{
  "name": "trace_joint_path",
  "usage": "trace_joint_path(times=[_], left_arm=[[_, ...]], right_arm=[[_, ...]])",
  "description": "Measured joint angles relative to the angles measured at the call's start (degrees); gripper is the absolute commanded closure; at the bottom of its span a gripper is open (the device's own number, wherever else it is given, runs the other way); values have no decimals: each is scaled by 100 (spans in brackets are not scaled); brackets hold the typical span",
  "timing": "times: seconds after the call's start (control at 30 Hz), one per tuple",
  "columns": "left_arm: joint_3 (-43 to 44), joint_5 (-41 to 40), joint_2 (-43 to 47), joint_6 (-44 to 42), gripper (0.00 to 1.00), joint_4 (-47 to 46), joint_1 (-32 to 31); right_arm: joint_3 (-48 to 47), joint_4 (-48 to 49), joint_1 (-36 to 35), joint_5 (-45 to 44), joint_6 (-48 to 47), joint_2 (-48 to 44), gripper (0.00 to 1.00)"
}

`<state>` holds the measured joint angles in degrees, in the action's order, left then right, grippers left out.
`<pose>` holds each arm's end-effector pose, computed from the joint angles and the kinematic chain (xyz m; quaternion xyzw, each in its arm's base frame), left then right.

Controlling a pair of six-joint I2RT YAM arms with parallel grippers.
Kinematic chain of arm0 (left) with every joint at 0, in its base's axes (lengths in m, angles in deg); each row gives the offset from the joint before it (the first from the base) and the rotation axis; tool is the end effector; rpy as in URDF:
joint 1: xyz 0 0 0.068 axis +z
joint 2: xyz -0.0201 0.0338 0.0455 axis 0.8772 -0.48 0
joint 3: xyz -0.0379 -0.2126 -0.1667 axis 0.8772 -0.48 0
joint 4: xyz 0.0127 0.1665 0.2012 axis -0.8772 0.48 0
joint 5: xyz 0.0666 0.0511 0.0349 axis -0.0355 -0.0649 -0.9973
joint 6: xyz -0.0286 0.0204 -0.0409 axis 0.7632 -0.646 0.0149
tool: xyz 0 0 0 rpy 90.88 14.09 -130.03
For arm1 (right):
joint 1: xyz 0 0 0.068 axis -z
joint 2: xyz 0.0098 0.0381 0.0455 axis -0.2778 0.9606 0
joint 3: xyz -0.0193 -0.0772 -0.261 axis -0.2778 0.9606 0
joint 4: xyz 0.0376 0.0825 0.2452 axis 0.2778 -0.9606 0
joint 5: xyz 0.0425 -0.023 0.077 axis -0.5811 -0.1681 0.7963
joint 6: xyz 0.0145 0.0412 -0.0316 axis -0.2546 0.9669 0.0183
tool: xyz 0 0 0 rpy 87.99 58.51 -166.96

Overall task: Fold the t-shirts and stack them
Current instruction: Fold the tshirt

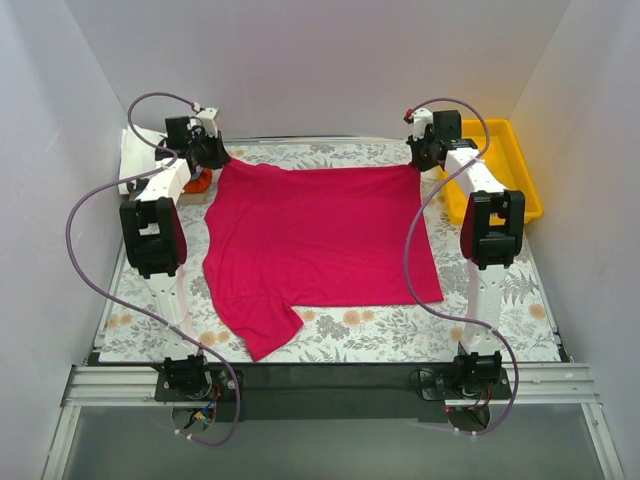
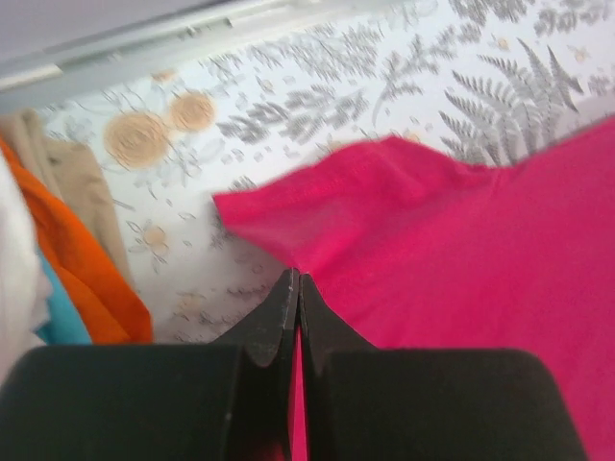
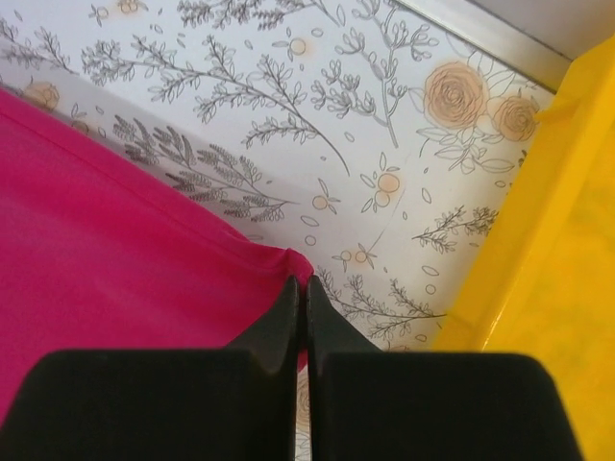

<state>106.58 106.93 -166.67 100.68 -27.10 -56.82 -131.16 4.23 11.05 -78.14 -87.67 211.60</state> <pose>0.5146 0.0233 0.2276 -0.1448 0.8631 -0.3068 0.3742 0.5245 0.0529 0.2287 -0.2246 0.8713 0.0272 0.4354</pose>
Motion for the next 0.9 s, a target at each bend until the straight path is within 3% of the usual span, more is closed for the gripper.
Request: trace_joint_path(times=[0.43,0.9], left_arm=[[-2002,297,1231,-289,100,-258,138],[-2555,407,1727,-323,100,-476,332]], right_arm=[[986,-273,249,332,-389,-551,99],[1421,-579,282,1058,-857,-1108,99]])
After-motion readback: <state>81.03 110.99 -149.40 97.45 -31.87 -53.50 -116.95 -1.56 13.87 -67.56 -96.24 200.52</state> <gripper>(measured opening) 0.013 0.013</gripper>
